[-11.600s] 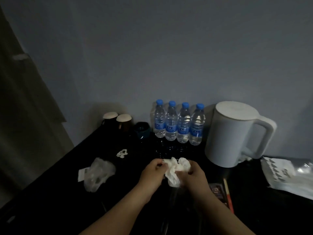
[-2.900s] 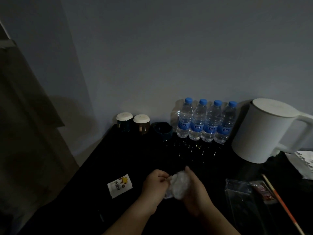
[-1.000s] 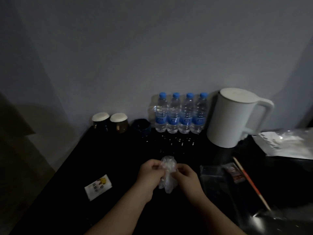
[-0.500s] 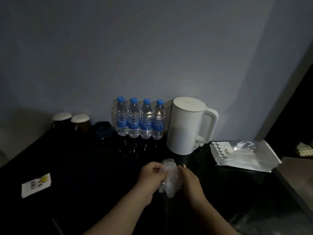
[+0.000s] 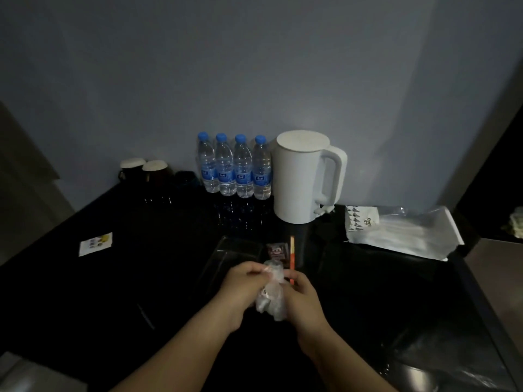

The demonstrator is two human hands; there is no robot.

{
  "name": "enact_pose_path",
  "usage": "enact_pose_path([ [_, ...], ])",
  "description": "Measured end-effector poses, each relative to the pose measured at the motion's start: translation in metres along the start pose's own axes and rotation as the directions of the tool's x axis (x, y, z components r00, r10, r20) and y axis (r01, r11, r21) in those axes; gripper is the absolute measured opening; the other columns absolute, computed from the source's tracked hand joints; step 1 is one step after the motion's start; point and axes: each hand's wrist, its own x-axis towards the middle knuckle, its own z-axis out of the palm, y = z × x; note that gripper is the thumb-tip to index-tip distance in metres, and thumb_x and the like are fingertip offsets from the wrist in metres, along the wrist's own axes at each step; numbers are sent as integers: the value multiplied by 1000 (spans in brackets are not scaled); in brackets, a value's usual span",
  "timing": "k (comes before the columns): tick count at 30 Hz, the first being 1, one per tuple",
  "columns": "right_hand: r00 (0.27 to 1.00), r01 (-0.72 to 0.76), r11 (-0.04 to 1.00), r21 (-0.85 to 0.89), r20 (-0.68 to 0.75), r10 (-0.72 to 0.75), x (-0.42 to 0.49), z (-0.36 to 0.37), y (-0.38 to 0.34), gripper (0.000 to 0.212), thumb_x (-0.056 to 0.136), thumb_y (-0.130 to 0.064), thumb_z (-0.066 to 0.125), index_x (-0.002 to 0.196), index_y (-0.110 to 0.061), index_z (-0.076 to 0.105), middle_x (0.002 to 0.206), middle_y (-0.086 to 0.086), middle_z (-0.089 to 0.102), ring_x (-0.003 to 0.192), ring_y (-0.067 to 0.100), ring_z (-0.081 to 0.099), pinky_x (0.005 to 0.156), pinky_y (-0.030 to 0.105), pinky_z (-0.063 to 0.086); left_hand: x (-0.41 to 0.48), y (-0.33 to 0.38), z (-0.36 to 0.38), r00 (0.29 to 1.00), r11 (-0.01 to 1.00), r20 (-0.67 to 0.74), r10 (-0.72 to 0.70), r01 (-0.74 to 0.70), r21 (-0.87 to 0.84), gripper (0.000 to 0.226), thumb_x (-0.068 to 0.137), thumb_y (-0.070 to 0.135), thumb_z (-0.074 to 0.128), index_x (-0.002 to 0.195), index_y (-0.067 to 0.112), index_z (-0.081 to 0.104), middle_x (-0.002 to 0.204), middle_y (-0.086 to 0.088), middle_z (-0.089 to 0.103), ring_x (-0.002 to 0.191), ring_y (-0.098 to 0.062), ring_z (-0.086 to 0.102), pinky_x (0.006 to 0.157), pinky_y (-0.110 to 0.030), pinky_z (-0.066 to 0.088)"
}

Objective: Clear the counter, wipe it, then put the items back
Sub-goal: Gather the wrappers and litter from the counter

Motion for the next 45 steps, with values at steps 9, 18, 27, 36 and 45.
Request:
enact_pose_path([
  [9, 997, 55, 997, -58, -45, -58, -84, -58, 40, 23, 84, 1, 62, 105, -8, 58, 96, 18, 69, 79, 25, 68, 62, 27, 53, -98, -51, 40, 1000, 999, -17, 1, -2, -42, 16, 89, 0, 56, 83, 13, 62, 81, -10, 64, 79, -23, 62, 67, -30, 50],
  [18, 987, 77, 980, -182, -124, -101, -176, -169, 47, 8, 86, -2, 60, 91, -7, 56, 89, 23, 66, 74, 25, 62, 61, 30, 49, -174, -97, 135, 995, 999, 86, -44, 45, -7, 19, 85, -2, 59, 83, 17, 61, 87, -9, 64, 87, -24, 62, 71, -32, 50],
  [27, 937, 119, 971, -206, -300, -179, -172, -360, 13, 14, 84, 1, 58, 80, -12, 54, 76, 12, 60, 66, 18, 55, 59, 27, 45, -178, -100, 333, 965, 997, 258, -51, 36, 66, 13, 87, 4, 59, 86, 16, 62, 87, -8, 64, 83, -21, 61, 71, -31, 49],
  [36, 952, -85, 984, -157, -304, 33, -133, -544, -10, 13, 85, 6, 51, 83, -4, 59, 78, 15, 64, 68, 21, 57, 59, 28, 46, -156, -123, 515, 967, 967, 231, -104, 44, 252, 26, 81, -8, 55, 95, 15, 58, 93, -9, 65, 82, -17, 60, 66, -21, 50],
  [45, 913, -306, 948, -88, -308, 267, -96, -609, 23, 14, 86, 4, 51, 85, -10, 54, 68, 4, 53, 55, 13, 45, 46, 18, 39, -107, -193, 561, 971, 902, 4, -241, 222, 371, 24, 77, -4, 61, 85, 18, 60, 101, -18, 68, 95, -33, 64, 81, -35, 53],
])
